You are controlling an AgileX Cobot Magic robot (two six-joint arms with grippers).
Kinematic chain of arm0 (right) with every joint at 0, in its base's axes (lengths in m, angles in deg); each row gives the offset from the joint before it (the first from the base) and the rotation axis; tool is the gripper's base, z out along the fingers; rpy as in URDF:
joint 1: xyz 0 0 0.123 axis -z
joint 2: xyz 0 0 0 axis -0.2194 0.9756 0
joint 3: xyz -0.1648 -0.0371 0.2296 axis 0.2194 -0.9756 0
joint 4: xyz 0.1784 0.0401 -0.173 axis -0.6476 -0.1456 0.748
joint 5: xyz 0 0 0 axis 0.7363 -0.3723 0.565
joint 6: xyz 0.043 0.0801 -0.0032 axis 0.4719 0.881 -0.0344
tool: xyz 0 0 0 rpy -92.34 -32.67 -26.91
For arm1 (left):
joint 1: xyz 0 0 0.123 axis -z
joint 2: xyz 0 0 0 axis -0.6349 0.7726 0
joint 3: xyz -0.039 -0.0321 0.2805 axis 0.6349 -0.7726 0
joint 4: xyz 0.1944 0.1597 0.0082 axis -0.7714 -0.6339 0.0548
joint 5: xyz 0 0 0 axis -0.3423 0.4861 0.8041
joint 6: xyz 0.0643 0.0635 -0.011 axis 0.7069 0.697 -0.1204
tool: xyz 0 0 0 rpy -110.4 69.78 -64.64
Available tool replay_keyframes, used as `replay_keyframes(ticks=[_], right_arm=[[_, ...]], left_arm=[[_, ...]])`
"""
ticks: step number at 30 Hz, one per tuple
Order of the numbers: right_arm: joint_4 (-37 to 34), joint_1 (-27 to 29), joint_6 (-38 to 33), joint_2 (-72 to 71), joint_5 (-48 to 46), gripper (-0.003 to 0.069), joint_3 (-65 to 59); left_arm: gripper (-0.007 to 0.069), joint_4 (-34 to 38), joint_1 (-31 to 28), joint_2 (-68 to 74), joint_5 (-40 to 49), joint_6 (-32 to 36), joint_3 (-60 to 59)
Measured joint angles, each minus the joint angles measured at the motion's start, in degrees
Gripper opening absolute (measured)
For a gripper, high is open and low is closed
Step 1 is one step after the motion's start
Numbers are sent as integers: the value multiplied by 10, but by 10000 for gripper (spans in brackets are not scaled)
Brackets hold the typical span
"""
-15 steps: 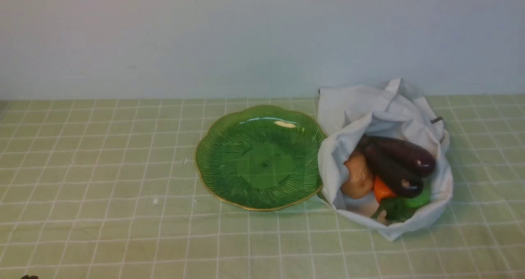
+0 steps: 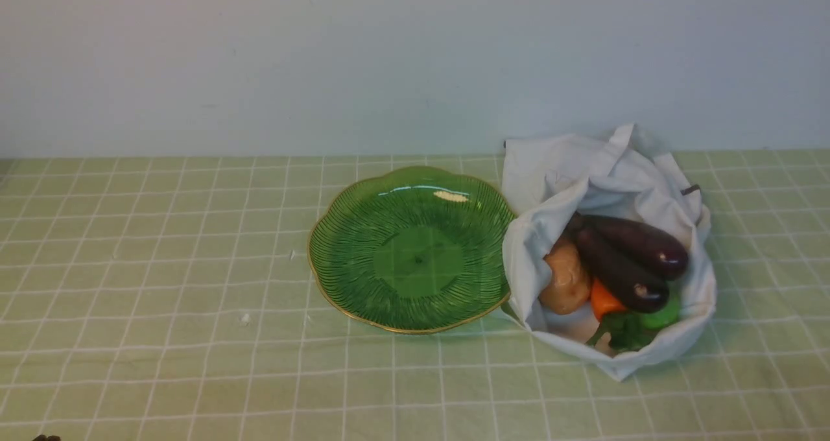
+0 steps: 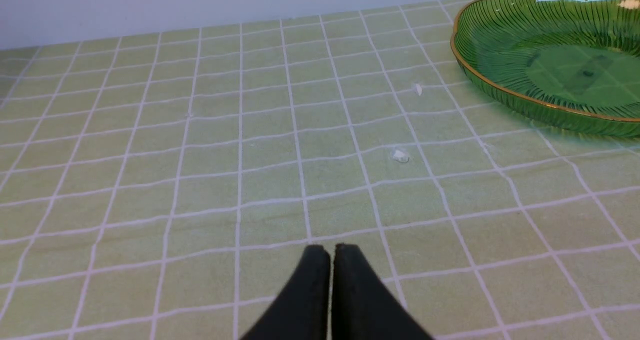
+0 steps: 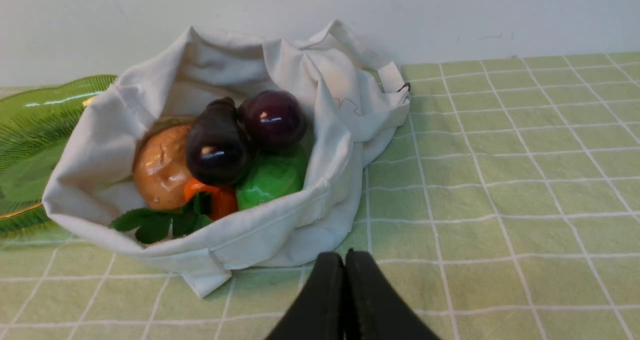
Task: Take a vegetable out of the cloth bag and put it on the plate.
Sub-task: Use the right arm to grab an eggplant from the bag
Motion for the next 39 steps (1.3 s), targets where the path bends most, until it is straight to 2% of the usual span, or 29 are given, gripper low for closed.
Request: replay_keyframes(ticks=[29, 31, 32, 34, 35, 39], right_arm=[[-1, 0, 3, 0, 1, -15, 0], [-40, 0, 30, 0, 8, -15, -1], [-106, 0, 68, 0, 23, -15, -4], [-148, 0, 90, 0, 31, -15, -5], [-213, 0, 115, 0, 37, -15, -6], [-318, 0, 144, 0, 47, -15, -6]], left_arm=[[-5, 0, 0, 0, 0, 0, 0], [-5, 0, 0, 0, 0, 0, 0], [-5, 0, 0, 0, 0, 0, 0], [-5, 0, 0, 0, 0, 0, 0], [-5, 0, 0, 0, 0, 0, 0], [-5, 0, 0, 0, 0, 0, 0]])
